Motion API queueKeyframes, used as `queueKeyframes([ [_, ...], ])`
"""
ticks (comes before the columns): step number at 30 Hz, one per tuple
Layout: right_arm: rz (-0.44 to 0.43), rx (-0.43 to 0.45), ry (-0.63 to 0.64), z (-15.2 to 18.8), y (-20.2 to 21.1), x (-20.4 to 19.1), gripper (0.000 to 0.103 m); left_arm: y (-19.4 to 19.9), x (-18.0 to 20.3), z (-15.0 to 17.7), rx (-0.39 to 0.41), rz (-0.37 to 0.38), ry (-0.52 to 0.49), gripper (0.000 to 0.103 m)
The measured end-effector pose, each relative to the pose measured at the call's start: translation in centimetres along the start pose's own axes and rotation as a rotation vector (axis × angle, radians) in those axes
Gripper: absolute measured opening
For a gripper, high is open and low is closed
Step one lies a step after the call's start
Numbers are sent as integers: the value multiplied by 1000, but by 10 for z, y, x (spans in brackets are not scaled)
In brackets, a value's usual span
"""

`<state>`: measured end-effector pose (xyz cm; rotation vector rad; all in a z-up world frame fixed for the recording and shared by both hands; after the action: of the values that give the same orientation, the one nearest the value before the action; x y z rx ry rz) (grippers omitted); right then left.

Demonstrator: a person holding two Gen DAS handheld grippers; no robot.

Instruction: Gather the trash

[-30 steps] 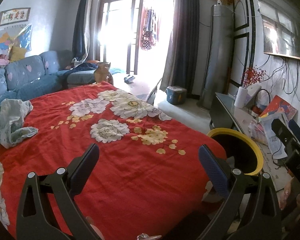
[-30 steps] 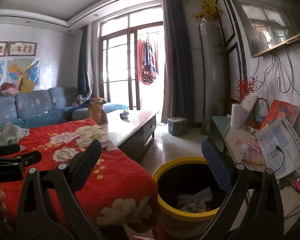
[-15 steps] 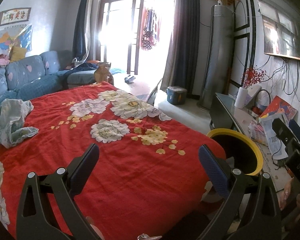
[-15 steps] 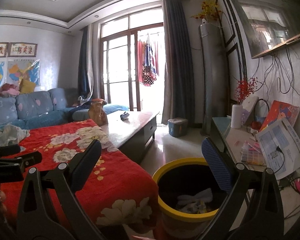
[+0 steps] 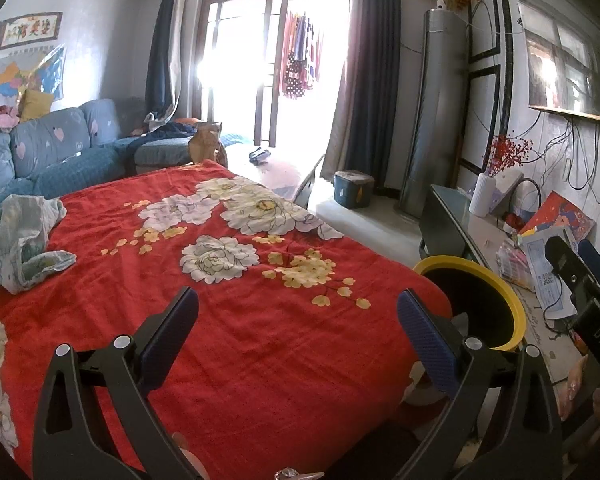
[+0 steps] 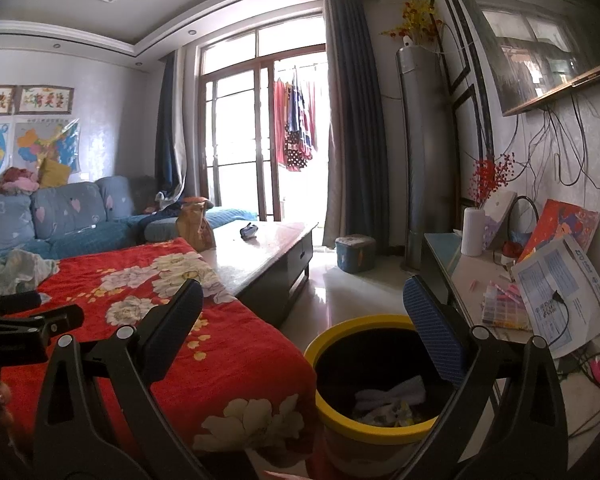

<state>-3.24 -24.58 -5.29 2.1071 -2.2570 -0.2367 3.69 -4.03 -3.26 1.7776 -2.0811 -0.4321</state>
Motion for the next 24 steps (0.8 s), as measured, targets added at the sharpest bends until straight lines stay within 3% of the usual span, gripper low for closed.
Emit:
queueKeyframes([
  [18, -14, -3, -1, -3, -2, -4, 92, -4, -5, 6, -40, 4, 33, 97],
  [21, -93, -26, 25, -13, -11, -20, 92, 0, -20, 0, -56, -13, 56, 97],
  [24, -249, -104, 47, -30, -33, -67, 92, 11, -64, -1, -81, -114, 100, 97],
])
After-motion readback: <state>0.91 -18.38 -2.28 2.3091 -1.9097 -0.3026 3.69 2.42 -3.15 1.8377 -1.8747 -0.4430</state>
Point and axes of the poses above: each gripper's, at about its wrist camera, not at the fingertips, and y roughly against the way its jaws point, x to its right, z to its underside, the point moved 1 cm from there along -y, roughly the way its jaws point, and after that the axes turned 2 degrees about z, right-handed, at the moved point
